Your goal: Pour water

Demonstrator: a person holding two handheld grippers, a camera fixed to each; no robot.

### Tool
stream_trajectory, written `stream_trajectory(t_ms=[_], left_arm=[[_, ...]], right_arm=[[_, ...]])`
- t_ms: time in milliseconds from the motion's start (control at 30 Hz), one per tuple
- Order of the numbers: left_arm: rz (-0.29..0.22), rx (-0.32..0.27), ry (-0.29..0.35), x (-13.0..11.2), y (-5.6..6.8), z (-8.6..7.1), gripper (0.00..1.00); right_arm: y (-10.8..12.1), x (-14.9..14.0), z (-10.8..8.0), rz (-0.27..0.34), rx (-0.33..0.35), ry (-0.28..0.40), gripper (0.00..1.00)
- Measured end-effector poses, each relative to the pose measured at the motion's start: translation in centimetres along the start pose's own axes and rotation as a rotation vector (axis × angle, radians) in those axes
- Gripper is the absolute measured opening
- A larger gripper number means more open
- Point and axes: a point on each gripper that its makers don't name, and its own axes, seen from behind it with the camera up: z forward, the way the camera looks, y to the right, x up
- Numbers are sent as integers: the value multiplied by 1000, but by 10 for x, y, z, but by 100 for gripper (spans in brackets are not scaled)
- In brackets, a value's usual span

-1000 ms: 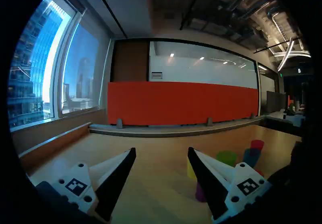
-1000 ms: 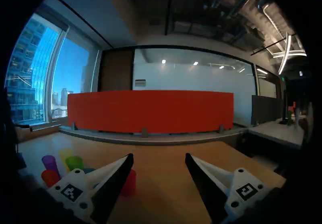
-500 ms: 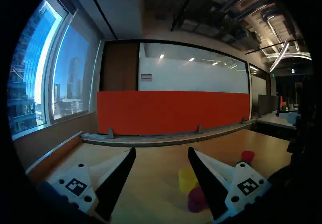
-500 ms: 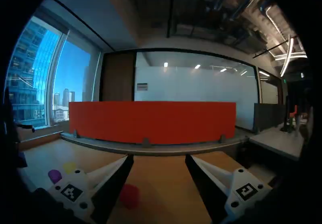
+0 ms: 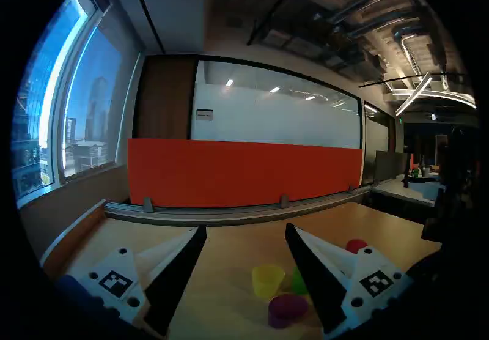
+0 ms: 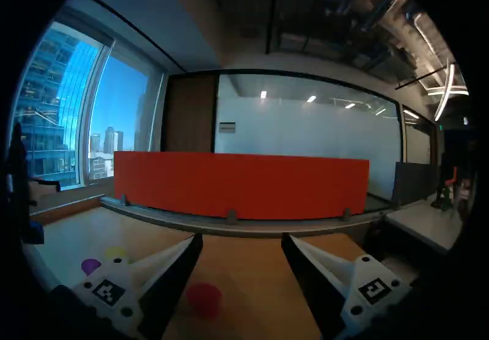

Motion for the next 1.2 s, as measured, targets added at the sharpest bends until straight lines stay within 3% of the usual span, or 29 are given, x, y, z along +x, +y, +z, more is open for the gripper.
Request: stream_trajectory(t_ms=[267, 600, 900, 1200], left_arm=[[-3, -111, -2, 11, 18, 5, 96], [38, -232, -20, 15, 40, 8, 96], [56, -326, -59, 3, 56, 11, 96], [59, -371, -114, -14, 59, 20, 96]], right_arm=[[-19, 8, -4, 2, 120, 6, 100], [-55, 14, -10, -37, 306, 0, 99], [-68, 11, -8, -54, 363, -18, 99], [-80, 4, -6, -49, 421, -52, 99]])
